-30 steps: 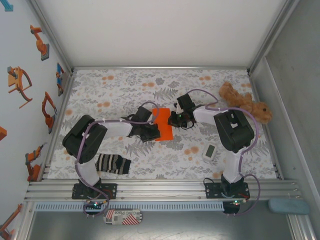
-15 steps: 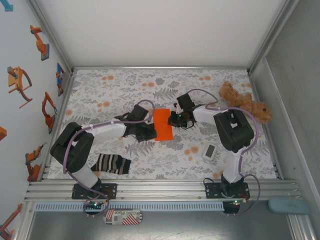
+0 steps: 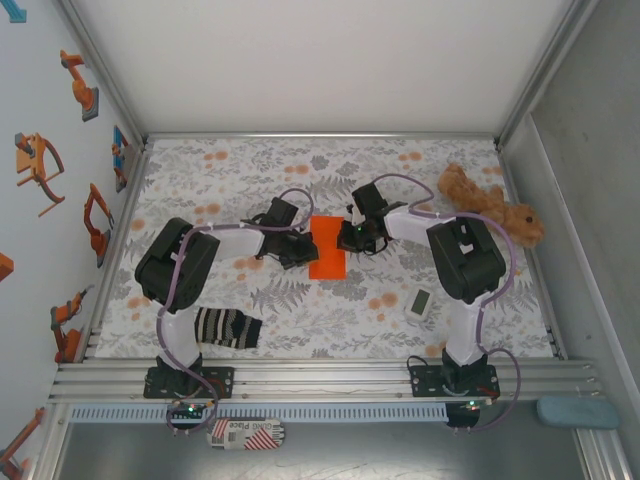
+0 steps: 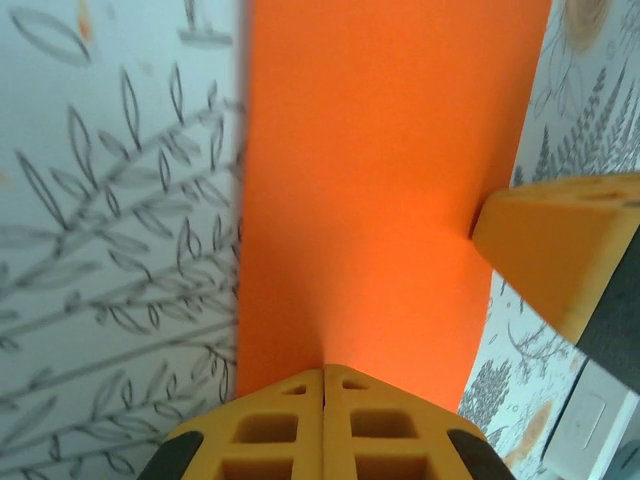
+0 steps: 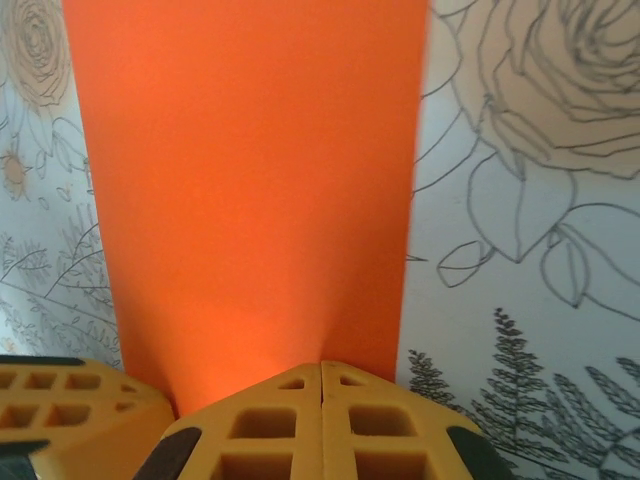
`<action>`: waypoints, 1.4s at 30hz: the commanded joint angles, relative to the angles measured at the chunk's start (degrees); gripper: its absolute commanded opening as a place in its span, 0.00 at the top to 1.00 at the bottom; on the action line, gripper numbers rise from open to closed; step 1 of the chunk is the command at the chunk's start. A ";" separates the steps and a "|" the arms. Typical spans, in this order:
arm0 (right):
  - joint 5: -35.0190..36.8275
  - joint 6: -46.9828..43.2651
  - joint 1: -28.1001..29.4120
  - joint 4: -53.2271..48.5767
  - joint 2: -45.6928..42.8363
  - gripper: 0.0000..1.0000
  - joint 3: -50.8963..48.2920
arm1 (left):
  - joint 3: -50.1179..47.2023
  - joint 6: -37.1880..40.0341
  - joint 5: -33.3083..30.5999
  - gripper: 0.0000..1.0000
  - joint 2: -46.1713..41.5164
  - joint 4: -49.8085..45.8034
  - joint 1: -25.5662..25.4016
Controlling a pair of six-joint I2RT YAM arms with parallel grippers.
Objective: Fold a paper plane with a square sheet of paper (pick it up from the middle)
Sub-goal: First fold the square sheet of paper in half at the center of the table.
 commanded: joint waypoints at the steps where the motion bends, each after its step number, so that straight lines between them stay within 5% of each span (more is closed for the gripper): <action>1: 5.81 -1.86 -0.72 -9.63 2.69 1.00 -0.11 | 0.63 -0.89 1.19 1.00 1.01 1.56 0.30; 15: -3.27 5.94 -0.63 3.16 -8.87 1.00 -2.76 | 1.87 0.21 -0.94 1.00 -2.80 -2.82 -1.11; 29: -8.50 9.49 -0.19 9.70 0.25 1.00 0.60 | -3.23 -2.69 -2.23 1.00 -6.87 -1.42 -2.83; 42: -3.64 6.62 -0.10 4.72 1.67 1.00 -1.88 | -7.47 -4.26 -5.18 1.00 -7.34 -4.25 -4.77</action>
